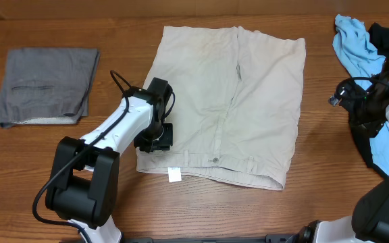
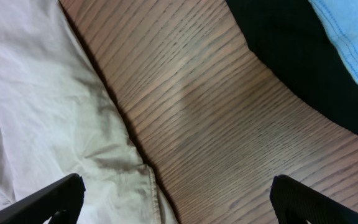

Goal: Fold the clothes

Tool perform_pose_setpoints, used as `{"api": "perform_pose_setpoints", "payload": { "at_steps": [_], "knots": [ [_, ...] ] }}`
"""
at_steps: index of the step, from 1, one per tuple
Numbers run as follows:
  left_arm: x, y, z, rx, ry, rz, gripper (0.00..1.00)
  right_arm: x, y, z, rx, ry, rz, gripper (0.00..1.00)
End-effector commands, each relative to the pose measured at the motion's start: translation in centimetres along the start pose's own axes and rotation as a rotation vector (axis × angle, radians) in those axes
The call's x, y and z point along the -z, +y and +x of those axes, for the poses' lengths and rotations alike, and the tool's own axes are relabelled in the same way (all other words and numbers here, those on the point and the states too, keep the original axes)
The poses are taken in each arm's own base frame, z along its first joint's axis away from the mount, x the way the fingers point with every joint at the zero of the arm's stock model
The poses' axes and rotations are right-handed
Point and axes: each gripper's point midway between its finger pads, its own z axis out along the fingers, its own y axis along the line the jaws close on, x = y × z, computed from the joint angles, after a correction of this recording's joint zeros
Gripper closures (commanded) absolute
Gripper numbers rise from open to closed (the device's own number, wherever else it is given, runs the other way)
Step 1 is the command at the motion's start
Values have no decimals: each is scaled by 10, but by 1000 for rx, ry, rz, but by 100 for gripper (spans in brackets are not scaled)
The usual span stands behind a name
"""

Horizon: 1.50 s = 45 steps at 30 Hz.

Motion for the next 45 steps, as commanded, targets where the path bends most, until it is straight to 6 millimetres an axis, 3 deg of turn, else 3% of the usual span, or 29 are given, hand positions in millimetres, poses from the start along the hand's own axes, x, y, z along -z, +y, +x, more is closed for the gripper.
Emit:
{"api": "perform_pose_setpoints", "payload": {
  "at_steps": [1,4,9,16,24,30,36,40,45],
  "knots": [
    [-10,4,10,-22,40,2,59,1,1,0,-6,-7,-5,0],
    [-19,7,16,-12,55,-8,54,1,1,0,-6,-7,-5,0],
    [-33,20,24,26,69,-59,56,1,1,0,-6,-7,-5,0],
    [-32,62,24,157,43,-228,61,1,1,0,-6,-7,-5,0],
    [-30,109,-8,311,-46,-209,60,1,1,0,-6,-7,-5,0],
    [-22,118,-33,303,-123,-184,51,1,1,0,-6,-7,-5,0],
    [23,98,-65,257,-201,-164,44,1,1,0,-6,-7,-5,0],
    [74,68,-79,191,-240,-149,46,1,1,-1,-5,-8,-5,0],
    [140,20,-82,93,-305,-87,46,4,19,-28,-3,-114,-88,0]
  ]
}}
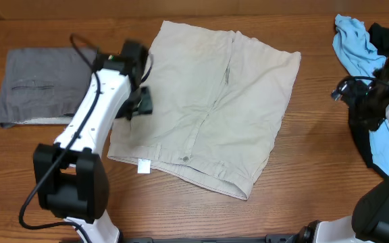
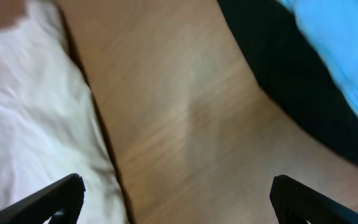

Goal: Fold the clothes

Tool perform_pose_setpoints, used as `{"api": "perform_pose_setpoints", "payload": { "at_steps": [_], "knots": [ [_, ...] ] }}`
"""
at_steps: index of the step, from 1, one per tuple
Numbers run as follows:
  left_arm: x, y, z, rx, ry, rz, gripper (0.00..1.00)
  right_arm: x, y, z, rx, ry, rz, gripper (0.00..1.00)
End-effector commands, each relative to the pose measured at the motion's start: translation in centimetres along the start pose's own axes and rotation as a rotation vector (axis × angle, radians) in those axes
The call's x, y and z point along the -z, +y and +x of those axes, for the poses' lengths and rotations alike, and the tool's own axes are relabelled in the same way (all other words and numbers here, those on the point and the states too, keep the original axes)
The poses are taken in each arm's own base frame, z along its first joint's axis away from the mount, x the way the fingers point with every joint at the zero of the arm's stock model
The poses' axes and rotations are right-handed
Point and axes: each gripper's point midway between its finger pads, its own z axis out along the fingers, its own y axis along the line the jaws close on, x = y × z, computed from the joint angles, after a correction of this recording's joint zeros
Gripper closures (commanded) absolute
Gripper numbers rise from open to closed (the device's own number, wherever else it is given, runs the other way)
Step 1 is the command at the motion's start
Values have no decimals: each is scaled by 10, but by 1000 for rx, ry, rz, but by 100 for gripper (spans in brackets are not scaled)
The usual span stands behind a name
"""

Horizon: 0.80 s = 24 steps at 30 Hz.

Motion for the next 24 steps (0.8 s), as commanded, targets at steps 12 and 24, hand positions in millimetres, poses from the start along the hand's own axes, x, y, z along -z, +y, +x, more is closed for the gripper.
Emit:
{"api": "perform_pose_setpoints", "payload": {
  "at_steps": [12,24],
  "knots": [
    [62,-50,-26,-72,-148,136,39,25,79,92,90,385,-405,18],
    [63,-51,-33,-67,-179,133,32,-1,82,220,215,705,-241,96]
  ]
}}
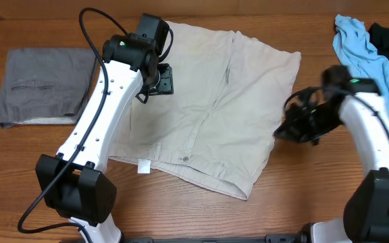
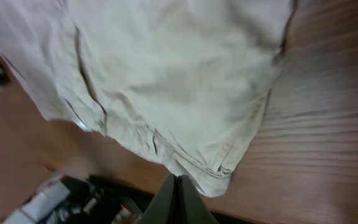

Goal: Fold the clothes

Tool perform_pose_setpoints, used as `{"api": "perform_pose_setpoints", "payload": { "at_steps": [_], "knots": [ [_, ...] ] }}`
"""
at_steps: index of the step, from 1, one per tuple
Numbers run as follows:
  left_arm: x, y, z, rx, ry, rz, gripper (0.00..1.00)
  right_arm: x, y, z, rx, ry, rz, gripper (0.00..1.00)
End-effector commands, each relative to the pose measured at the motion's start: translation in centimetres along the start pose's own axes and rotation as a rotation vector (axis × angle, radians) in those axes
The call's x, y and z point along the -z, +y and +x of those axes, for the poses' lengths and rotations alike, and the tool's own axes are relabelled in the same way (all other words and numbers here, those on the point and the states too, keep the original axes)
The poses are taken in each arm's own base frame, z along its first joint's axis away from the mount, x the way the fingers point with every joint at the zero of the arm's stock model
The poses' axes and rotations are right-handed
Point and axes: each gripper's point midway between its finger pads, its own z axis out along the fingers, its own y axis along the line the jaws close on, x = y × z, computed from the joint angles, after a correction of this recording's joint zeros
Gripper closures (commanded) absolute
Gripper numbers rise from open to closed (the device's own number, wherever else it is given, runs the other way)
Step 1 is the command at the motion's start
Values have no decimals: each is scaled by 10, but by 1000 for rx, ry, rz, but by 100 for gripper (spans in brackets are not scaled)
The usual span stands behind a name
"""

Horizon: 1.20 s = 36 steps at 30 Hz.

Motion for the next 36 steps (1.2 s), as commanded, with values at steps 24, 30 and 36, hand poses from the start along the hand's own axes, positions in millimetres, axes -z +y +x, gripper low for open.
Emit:
{"api": "perform_pose_setpoints", "payload": {
  "at_steps": [24,30,36],
  "knots": [
    [0,1,-11,-1,-41,-6,32,-140,-50,94,-130,211,20,96],
    [0,1,-11,3,-41,-6,32,-143,-51,110,-160,267,-18,96],
    [0,0,-11,6,-44,-3,32,-138,-38,109,-131,278,-69,96]
  ]
}}
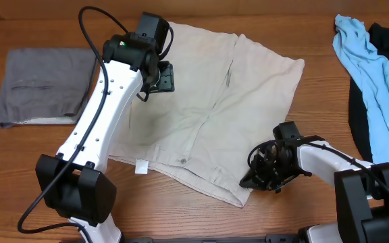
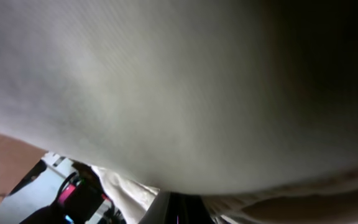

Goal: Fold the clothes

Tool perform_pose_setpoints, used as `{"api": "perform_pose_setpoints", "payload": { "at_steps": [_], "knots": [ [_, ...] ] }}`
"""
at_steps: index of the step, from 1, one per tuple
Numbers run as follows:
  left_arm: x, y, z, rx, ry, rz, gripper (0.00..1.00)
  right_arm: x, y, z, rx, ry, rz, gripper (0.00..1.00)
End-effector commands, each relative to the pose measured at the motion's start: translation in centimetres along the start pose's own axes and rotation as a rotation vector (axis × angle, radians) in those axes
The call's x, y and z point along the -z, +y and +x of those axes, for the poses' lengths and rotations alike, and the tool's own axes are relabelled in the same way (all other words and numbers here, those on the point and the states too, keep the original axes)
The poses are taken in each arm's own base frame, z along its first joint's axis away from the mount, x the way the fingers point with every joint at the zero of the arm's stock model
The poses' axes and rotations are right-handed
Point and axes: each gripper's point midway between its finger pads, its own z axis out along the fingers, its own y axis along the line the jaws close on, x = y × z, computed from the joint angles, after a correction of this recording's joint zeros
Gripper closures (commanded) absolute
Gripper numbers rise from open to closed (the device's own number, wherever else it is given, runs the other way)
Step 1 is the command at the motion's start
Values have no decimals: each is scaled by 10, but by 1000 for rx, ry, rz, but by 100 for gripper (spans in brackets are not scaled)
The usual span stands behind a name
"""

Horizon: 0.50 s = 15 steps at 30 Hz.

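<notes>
Beige shorts [image 1: 215, 115] lie spread flat in the middle of the table, waistband toward the front, a small white tag at the front left. My left gripper [image 1: 162, 76] sits on the shorts' far left edge; the overhead view does not show whether its fingers are open or shut. At the shorts' front right corner, low on the table, my right gripper [image 1: 254, 179] is pressed against the cloth. In the right wrist view the beige shorts [image 2: 166, 93] fill nearly the whole frame, and my right gripper [image 2: 182, 210] shows at the bottom with its fingers together.
A folded grey garment [image 1: 46, 84] lies at the far left. A light blue garment [image 1: 377, 88] and a black one [image 1: 360, 135] are heaped along the right edge.
My right arm has moved from beside the shorts' right edge down to their front right corner, with the cloth now close over its camera. The shorts' far right corner shifted slightly. The left arm has not moved.
At first my left gripper was on the shorts' front left part, my right gripper open near the blue garment. Then the shorts lay shifted left and turned, the left gripper beside them. Later the left gripper was at their far left edge, the right gripper shut.
</notes>
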Motion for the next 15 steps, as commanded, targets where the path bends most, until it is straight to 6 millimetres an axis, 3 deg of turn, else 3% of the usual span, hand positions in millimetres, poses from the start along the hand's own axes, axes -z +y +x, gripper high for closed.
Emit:
{"api": "perform_pose_setpoints", "payload": {
  "at_steps": [1,5,10,14,15],
  "knots": [
    [0,2,-4,2,-10,-7,31,-2,0,12,-34,56,-7,96],
    [0,1,-4,2,-10,-2,32,32,32,-4,71,-14,11,96],
    [0,-9,-2,4,1,50,32,92,87,-35,229,-191,59,96],
    [1,-12,3,22,26,71,51,150,123,-68,302,-410,86,96],
    [1,-11,4,25,32,68,61,165,128,-75,306,-459,90,96]
  ]
}}
